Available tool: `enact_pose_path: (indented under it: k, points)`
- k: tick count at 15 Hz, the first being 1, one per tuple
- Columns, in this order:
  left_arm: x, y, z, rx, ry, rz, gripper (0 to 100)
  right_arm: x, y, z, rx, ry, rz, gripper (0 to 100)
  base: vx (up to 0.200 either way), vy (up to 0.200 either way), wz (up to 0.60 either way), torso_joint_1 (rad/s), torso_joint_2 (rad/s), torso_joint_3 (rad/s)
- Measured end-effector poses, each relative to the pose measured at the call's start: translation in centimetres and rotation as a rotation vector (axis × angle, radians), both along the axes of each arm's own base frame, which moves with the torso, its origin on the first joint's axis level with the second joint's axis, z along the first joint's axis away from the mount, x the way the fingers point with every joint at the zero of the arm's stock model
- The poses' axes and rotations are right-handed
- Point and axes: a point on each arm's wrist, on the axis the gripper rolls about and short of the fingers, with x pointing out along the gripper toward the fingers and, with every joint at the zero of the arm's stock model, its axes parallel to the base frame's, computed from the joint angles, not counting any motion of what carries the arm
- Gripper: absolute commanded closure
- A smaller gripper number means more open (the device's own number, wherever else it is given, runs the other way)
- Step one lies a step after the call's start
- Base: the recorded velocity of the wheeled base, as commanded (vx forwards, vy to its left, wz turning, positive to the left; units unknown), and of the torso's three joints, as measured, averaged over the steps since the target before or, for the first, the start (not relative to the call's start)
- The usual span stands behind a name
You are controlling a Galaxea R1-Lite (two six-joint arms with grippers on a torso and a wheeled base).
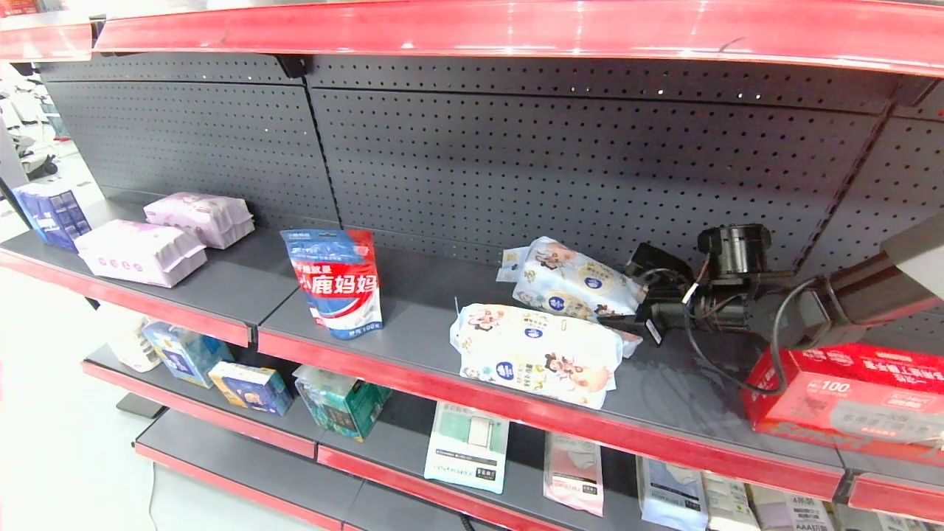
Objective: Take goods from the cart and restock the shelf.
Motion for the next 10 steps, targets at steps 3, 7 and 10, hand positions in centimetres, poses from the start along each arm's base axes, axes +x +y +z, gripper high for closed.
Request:
enact_pose_path:
  k: [3,7,10]
  points:
    - [0.0,0.0,0.0,0.0,0.0,0.0,0,0.1,0.6,-0.2,-0.007,0.003,0.017,100,0.0,0.0,0.0,0.0,0.0,0.0]
    - [0.0,0.0,0.0,0.0,0.0,0.0,0,0.5,2.5,-0.4,-0.008,-0.003,0.062,100,0.0,0.0,0.0,0.0,0.0,0.0]
    - [0.0,0.0,0.0,0.0,0.0,0.0,0,0.7,3.3,-0.7,-0.023,-0.003,0.058,100,0.0,0.0,0.0,0.0,0.0,0.0]
